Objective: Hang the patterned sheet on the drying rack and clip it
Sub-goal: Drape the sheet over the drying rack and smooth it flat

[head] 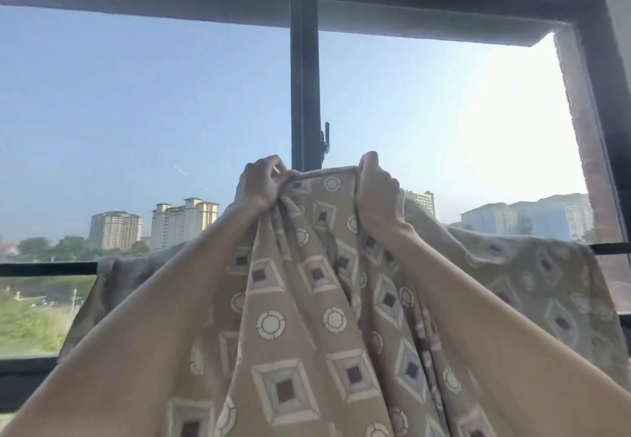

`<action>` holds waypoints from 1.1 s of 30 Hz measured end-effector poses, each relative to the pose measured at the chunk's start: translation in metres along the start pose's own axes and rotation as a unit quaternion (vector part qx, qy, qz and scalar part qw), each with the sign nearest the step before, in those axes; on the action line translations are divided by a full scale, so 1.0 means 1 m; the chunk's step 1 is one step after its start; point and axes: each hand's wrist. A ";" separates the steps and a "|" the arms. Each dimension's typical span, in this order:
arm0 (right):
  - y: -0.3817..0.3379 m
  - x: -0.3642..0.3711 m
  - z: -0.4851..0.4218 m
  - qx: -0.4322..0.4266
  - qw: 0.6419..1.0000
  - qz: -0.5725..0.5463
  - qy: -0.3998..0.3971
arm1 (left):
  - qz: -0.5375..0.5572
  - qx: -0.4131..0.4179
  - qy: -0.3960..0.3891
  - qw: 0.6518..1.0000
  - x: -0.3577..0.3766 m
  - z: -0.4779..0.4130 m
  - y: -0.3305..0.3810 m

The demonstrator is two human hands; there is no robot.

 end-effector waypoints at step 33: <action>0.027 0.069 0.054 0.023 0.990 -0.136 -0.027 | -0.124 -0.091 0.044 0.987 0.016 0.173 -0.062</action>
Point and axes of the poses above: each hand's wrist, its own z-axis away from the middle knuckle, its own x-axis out of the palm, y = z × x, and after that the axes turned 9 degrees about -x, right-handed
